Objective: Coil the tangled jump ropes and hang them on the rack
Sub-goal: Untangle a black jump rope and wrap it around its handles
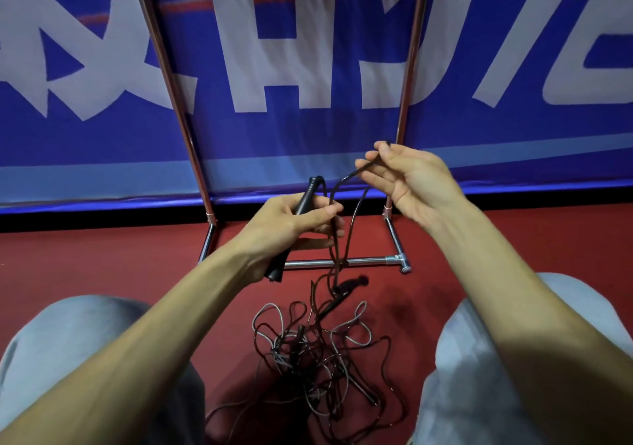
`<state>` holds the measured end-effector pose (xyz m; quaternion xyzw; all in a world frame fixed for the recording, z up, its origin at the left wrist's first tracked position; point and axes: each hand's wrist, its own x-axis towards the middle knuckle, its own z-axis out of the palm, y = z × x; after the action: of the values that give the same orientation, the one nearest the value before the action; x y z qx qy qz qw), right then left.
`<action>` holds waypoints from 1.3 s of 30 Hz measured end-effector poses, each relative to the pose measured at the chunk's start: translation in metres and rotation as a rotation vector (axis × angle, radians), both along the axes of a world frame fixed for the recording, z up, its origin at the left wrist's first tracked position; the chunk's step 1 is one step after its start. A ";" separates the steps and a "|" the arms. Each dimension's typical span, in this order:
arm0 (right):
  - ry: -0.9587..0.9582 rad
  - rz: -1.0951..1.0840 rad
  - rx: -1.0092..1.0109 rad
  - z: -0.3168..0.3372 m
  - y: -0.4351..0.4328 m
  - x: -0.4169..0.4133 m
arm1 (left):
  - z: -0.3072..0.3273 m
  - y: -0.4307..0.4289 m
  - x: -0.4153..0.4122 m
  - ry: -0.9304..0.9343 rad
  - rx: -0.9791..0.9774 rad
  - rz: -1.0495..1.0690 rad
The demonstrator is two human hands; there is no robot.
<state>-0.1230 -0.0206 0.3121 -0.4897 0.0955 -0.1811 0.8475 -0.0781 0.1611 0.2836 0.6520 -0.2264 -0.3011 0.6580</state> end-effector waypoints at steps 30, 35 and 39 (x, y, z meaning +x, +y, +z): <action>0.308 0.165 -0.617 -0.022 0.014 0.002 | -0.010 0.014 0.031 -0.133 0.193 0.150; 0.294 0.164 -0.347 -0.018 0.015 0.000 | -0.017 0.008 0.022 -0.392 0.296 -0.140; 0.246 0.111 -0.155 -0.018 0.018 0.004 | -0.018 0.004 0.016 -0.495 0.301 -0.171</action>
<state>-0.1189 -0.0028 0.2945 -0.5765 0.1573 -0.0794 0.7979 -0.0621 0.1651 0.2656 0.7745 -0.3867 -0.2173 0.4510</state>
